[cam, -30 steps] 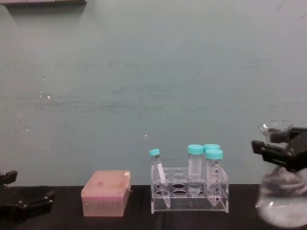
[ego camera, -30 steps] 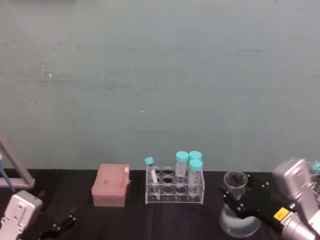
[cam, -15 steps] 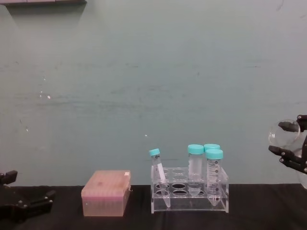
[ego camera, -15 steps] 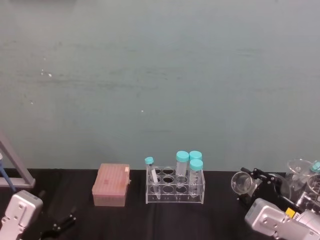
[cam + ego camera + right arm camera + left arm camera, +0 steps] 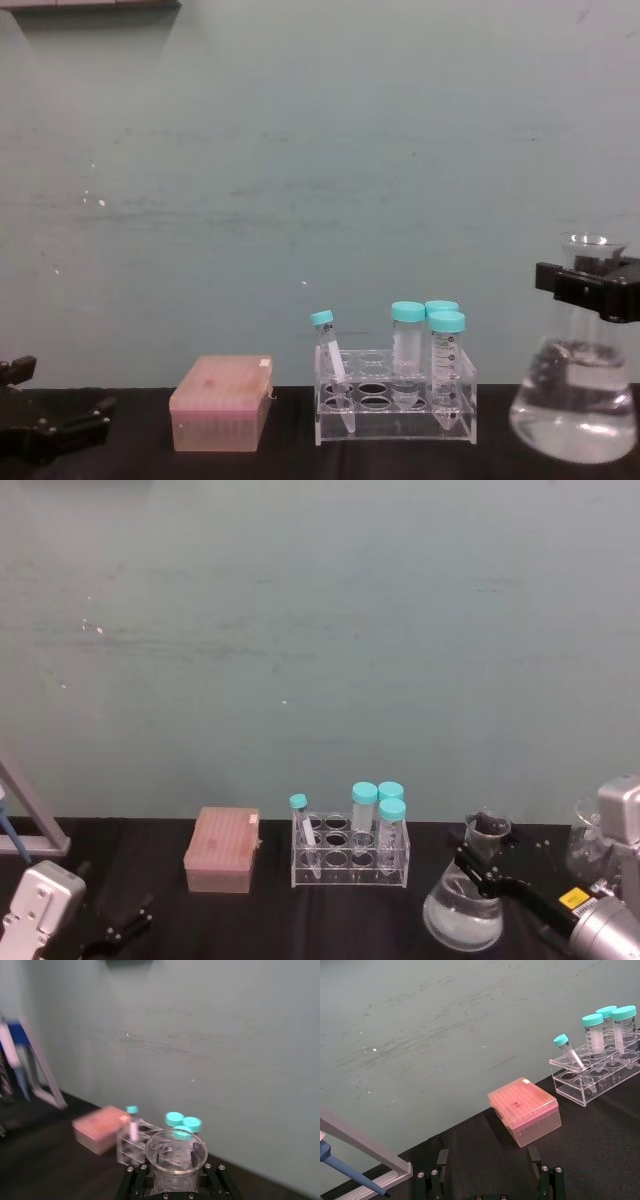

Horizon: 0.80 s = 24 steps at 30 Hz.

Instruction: Pick up the beaker with the right gripper, shake it three times, and then put it down.

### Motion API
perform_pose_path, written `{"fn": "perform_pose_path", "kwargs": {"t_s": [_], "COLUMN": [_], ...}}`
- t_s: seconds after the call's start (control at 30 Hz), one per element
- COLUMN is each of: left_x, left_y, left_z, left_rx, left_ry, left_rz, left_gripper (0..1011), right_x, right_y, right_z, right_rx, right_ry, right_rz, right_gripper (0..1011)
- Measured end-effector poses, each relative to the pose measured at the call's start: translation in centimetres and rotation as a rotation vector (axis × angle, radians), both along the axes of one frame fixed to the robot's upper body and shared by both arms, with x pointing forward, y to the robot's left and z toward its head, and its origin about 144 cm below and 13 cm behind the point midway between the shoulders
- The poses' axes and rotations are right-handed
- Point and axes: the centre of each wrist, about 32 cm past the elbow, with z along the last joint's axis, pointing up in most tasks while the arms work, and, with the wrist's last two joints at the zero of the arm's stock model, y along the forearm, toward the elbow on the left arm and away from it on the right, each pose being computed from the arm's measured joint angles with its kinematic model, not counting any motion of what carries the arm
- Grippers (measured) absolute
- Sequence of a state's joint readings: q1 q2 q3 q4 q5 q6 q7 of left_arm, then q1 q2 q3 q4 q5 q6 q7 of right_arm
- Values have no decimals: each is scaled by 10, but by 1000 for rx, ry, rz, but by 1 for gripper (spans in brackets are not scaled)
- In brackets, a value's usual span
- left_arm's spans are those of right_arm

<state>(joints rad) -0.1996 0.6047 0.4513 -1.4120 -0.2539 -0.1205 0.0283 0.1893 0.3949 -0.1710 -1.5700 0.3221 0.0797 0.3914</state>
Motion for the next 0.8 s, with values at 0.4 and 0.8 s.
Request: {"fn": "perform_pose_path", "kwargs": {"t_s": [0.4,0.8], "left_x": [0,0], "left_y": [0,0], "left_z": [0,0], "left_rx": [0,0], "left_ry": [0,0], "left_rz": [0,0], "left_gripper": [1000,1000], "right_x": [-4,-5], "right_y": [6,8], "right_z": [-2,-1], "right_rx": [22,6], "right_ry": [29,31], "right_rz": [22,13], "right_gripper": [449,450]}}
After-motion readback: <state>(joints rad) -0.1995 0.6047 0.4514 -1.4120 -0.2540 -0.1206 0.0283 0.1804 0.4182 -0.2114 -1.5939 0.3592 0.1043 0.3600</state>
